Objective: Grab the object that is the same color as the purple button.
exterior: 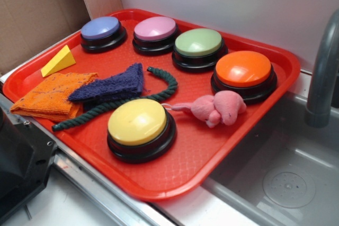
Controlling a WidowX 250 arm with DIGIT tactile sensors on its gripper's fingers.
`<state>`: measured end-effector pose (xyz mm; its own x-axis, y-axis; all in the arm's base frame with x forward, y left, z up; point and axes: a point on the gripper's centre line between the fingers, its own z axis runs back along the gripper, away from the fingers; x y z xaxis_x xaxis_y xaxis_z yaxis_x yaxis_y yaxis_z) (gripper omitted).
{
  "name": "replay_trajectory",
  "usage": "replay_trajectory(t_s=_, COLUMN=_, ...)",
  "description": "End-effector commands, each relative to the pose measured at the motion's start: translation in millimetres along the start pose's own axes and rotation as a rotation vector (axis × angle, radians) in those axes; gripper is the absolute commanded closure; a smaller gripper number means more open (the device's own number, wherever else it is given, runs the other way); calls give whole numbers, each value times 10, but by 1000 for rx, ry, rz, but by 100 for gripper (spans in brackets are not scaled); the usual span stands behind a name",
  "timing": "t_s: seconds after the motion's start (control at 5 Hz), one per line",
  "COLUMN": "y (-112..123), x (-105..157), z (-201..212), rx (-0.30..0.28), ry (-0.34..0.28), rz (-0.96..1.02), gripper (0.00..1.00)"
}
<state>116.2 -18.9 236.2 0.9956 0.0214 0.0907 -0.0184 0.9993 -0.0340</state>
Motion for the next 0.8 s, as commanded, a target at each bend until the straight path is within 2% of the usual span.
replay_trajectory(t_s=0.0, y=0, x=0, z=0, rx=0, ry=0, rz=0, gripper=0)
replay_trajectory(t_s=0.2, y=-56, x=201, z=-262, rx=10, ry=-42, rz=15, gripper=0)
replay_trajectory(t_s=0.4, y=-13, x=332, z=-543, rx=1, ry=-15, rz=5, gripper=0)
replay_trajectory(t_s=0.6, y=66, x=449, z=-803, rx=27, ry=-12, rz=-52, gripper=0)
